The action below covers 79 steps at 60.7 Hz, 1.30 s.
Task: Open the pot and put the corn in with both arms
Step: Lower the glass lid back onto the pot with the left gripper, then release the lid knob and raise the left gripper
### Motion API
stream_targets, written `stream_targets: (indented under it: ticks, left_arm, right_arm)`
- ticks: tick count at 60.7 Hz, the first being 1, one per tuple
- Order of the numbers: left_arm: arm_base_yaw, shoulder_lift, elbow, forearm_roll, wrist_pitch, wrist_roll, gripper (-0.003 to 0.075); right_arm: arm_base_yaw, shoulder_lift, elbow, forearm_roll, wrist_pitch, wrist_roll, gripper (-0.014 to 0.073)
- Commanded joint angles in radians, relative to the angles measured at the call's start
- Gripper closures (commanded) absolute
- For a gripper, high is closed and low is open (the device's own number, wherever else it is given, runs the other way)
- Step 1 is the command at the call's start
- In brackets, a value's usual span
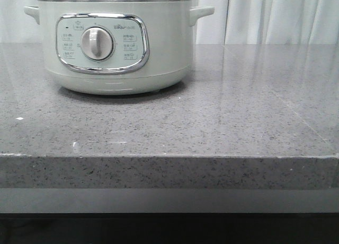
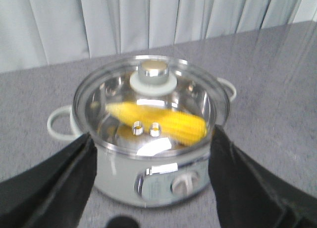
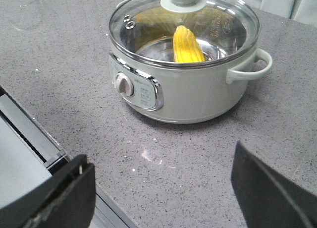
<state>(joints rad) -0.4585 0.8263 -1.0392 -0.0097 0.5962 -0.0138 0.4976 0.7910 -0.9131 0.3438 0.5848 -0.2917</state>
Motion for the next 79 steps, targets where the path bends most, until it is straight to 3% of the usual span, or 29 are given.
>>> stream_targets:
  ticks: [1,15,37,42,50,56,71,75,79]
  left_arm:
    - [-0.001,-0.083,0.057,-0.013,-0.072,-0.001,0.024]
    - [-0.001,-0.24,0.225,-0.03,-0.08,-0.001,0.024]
    - [-0.001,-0.258,0.251,-0.03,-0.097,-0.001,0.0247]
    - [-0.001,-0.258,0.251,-0.03,-0.097,-0.001,0.0278]
    - [-0.001,-0.258,0.251,-0.03,-0.099,-0.001,0.0398]
    - [-0.001,-0.258,0.251,-0.03,-0.099,-0.001,0.0513]
    - [-0.001,-0.258,0.251,-0.03,-0.099,-0.001,0.0734]
    - [-0.001,-0.258,0.251,-0.03,-0.099,-0.001,0.0741]
    - [-0.001,-0.258,0.251,-0.03,-0.099,-0.001,0.0741]
  right_arm:
    - [-0.003,-0.01,-0.026,0.018,-0.069,-0.005,0.0013]
    - [-0.003,-0.01,-0.026,0.018,-0.069,-0.005,0.0013]
    - [-0.003,-0.01,-0.026,0.018,-0.069,-0.005,0.0013]
    - [-0.003,-0.01,-0.026,0.018,-0.069,-0.005,0.0013]
    - [-0.003,-0.01,-0.026,0.018,-0.066,-0.005,0.0019]
    - [-0.003,-0.005,-0.026,0.018,-0.065,-0.005,0.0123]
    - [-0.003,0.002,-0.026,0.018,-0.053,-0.005,0.0588]
    - [-0.003,0.002,-0.026,0.018,-0.053,-0.005,0.0669]
    - [-0.003,0.002,-0.026,0.018,-0.053,-0.005,0.0657]
